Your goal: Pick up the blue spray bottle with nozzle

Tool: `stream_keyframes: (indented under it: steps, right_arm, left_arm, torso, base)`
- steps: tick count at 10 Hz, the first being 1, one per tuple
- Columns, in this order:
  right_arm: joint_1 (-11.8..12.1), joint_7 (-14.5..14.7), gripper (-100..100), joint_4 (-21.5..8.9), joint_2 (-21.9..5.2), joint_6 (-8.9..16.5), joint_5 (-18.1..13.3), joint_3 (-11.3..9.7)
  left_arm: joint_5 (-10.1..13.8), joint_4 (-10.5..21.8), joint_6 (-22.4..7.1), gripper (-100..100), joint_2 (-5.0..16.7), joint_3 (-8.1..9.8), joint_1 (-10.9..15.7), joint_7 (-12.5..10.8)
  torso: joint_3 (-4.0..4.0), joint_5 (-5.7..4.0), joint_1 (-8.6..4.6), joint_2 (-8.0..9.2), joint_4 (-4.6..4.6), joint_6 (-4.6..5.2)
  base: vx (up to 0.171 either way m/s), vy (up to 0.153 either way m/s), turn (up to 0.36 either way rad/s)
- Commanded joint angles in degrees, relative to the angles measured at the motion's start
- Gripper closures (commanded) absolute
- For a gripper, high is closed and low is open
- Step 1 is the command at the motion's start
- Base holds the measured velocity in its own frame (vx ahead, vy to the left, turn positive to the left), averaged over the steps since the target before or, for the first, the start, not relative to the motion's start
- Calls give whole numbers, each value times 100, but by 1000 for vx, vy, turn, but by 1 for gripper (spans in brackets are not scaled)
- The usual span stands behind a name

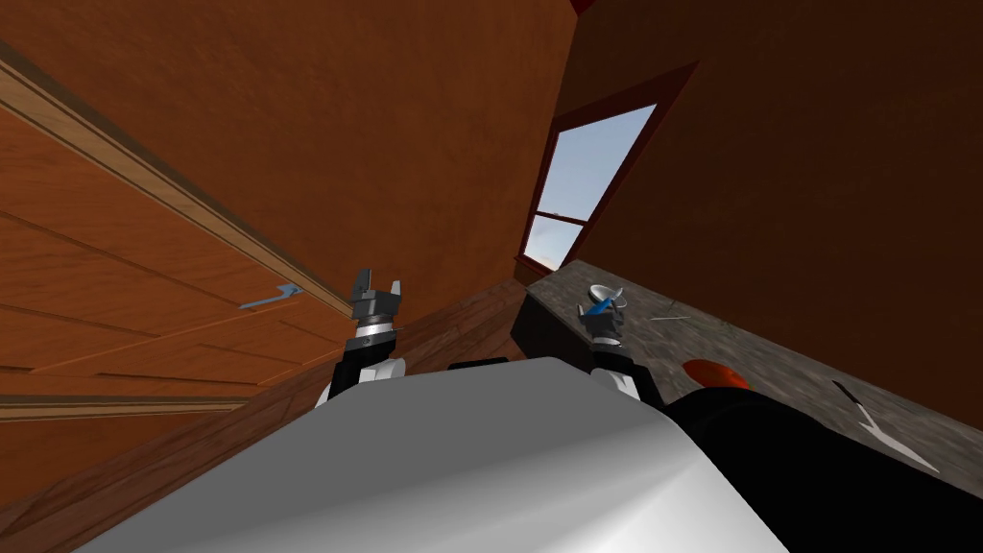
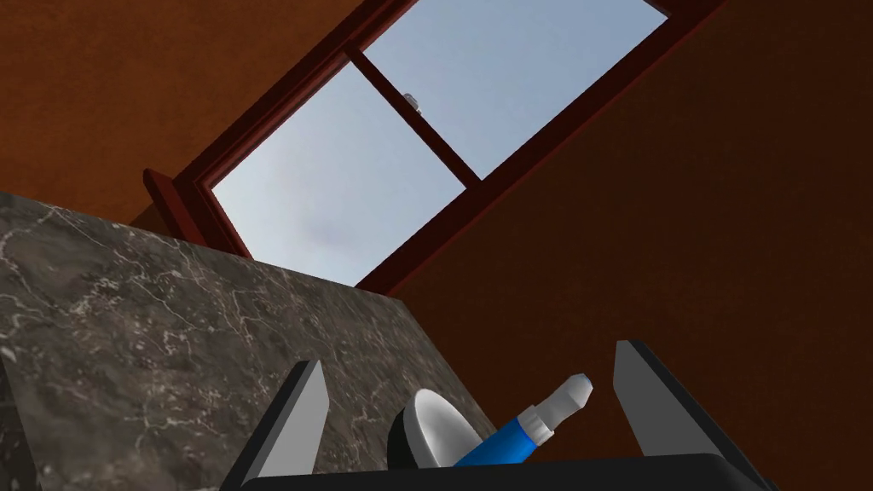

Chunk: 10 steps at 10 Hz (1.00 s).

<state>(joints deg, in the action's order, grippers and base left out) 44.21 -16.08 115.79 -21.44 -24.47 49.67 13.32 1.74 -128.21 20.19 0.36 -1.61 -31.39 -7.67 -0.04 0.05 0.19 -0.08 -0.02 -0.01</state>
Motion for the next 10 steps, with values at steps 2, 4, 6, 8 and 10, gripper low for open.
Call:
stream_keyframes:
  steps: [2,4,6,8,10]
  right_arm:
    - [43,-76,-100,-116,-100,35,379,56]
    - [165,-154,-100,-261,-225,143,782,162]
    - [290,-233,-100,-413,-351,253,1085,270]
    - [290,-233,-100,-413,-351,253,1345,270]
    - [418,-313,-100,-574,-475,365,1761,380]
  left_arm:
    - [0,0,0,0,0,0,0,0]
    - [0,0,0,0,0,0,0,0]
    - [0,0,0,0,0,0,0,0]
    - [0,0,0,0,0,0,0,0]
    - [0,0,0,0,0,0,0,0]
  torso:
    - [-1,1,2,-2,0,1]
    - [-2,0,-2,-5,-1,0]
    - [1,-1,-7,2,0,1]
    - [-3,1,0,-5,-1,0]
    - [-2,1,0,-3,0,0]
  base:
    - [27,50,10]
    - [44,59,50]
    - [28,46,25]
    - [34,47,17]
    - [44,60,49]
